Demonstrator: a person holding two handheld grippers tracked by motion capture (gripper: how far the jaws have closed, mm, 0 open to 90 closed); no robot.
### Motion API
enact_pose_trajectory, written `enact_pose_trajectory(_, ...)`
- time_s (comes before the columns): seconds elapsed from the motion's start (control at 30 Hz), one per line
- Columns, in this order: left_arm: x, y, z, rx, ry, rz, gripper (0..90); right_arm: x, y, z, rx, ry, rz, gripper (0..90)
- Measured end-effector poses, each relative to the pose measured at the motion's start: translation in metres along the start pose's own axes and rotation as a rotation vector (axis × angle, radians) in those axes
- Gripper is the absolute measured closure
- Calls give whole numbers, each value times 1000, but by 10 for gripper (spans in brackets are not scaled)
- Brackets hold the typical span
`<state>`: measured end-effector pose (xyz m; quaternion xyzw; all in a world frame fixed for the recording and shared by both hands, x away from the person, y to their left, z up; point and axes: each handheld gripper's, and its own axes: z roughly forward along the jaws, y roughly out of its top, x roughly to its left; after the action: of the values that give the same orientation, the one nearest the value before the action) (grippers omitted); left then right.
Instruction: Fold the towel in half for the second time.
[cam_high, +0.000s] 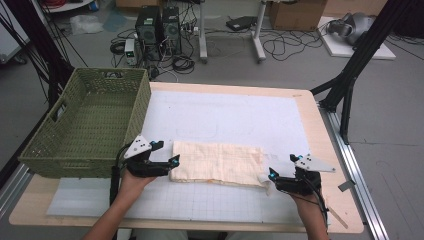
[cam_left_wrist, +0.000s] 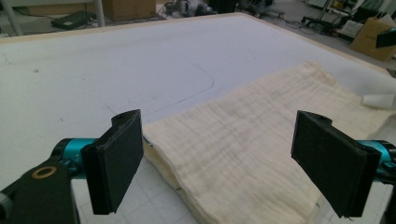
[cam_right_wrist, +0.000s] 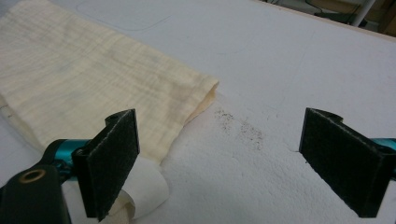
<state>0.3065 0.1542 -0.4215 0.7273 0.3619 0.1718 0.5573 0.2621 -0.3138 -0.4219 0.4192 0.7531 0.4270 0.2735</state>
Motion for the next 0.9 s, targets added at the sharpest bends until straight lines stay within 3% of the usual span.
enact_pose_trajectory(0.17,6,12,4,-26,-18,-54,175,0,0,0,1,4,2,114)
enact_pose_trajectory(0.37,9,30,16,-23,7,-24,202,0,0,1,0,5,8,114)
enact_pose_trajectory(0.5,15,39,24,-10,16,-40,208,0,0,1,3,11,10,114)
enact_pose_trajectory(0.7,28,39,42,42,30,-88,206,0,0,2,-2,22,18,114)
enact_pose_trajectory(0.9,35,31,59,128,47,-67,280,-1,0,3,0,25,19,114)
